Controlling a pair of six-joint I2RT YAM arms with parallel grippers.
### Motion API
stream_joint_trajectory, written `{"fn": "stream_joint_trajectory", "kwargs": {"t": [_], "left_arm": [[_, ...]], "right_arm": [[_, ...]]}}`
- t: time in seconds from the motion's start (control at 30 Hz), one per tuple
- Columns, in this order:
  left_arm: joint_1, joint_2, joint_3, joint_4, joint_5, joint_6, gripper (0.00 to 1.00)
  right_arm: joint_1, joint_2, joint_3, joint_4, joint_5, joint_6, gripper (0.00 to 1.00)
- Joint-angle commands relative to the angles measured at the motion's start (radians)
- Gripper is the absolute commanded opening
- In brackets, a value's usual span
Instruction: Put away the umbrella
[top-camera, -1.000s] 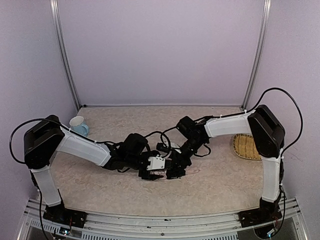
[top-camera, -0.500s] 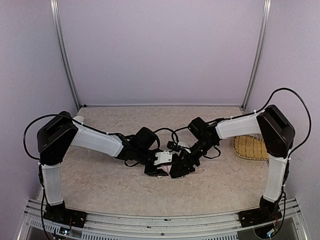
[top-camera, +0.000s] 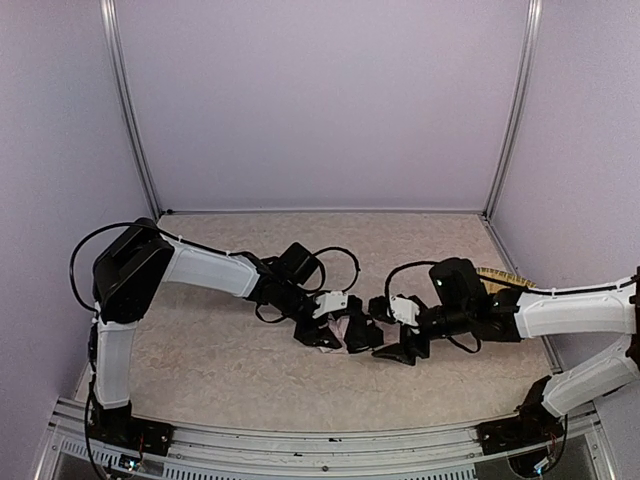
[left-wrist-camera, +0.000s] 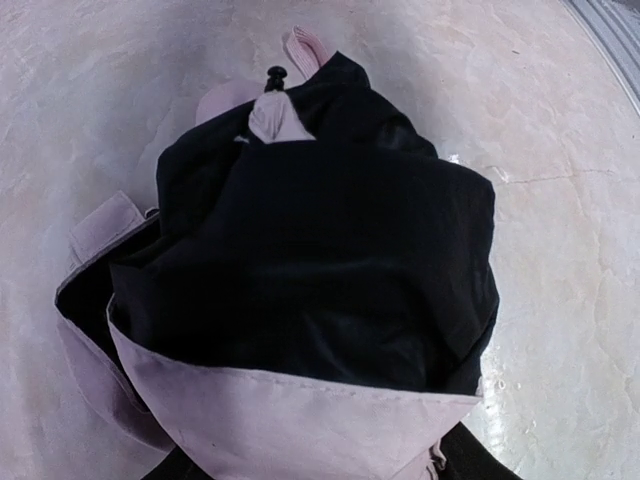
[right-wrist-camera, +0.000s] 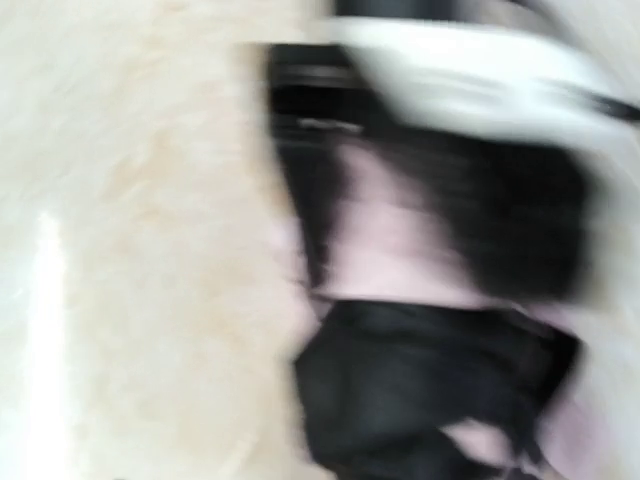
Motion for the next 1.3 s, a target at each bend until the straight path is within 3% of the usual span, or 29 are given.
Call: {"fn": "stream_joint_trajectory", "kwargs": {"t": [0.0, 0.07, 0.1, 0.13, 0.47, 0.73, 0.9, 1.07, 1.27], "left_arm": [[0.006, 0.156, 0.003, -0.276, -0.019, -0.033, 0.45], [0.004, 0.166, 0.013, -0.29, -0.013, -0.029, 0.45], [0.004, 0.169, 0.016, -0.298, -0.006, -0.026, 0.45], [0.004, 0.171, 0.021, -0.307, 0.001, -0.02, 0.45], [0.007, 0.201, 0.057, -0.359, 0.035, -0.003, 0.44], [0.012, 0.195, 0.059, -0.374, 0.046, 0.033, 0.44], [0.012, 0.192, 0.061, -0.388, 0.055, 0.056, 0.43], [0.023, 0.172, 0.053, -0.393, 0.084, 0.08, 0.44], [0.088, 0.055, -0.034, -0.206, 0.139, -0.003, 0.61]], "right_arm": [[0.126, -0.003, -0.077, 0.195, 0.253, -0.147, 0.81], [0.149, 0.061, -0.04, 0.182, 0.328, -0.175, 0.86], [0.158, 0.104, -0.013, 0.171, 0.366, -0.191, 0.97], [0.169, 0.147, 0.013, 0.163, 0.41, -0.205, 1.0], [0.222, 0.34, 0.1, 0.246, 0.581, -0.393, 1.0], [0.205, 0.446, 0.14, 0.15, 0.619, -0.442, 1.0], [0.178, 0.492, 0.202, 0.001, 0.595, -0.43, 0.82], [0.171, 0.531, 0.242, -0.066, 0.526, -0.388, 0.45], [0.159, 0.537, 0.252, -0.113, 0.482, -0.344, 0.3]]}}
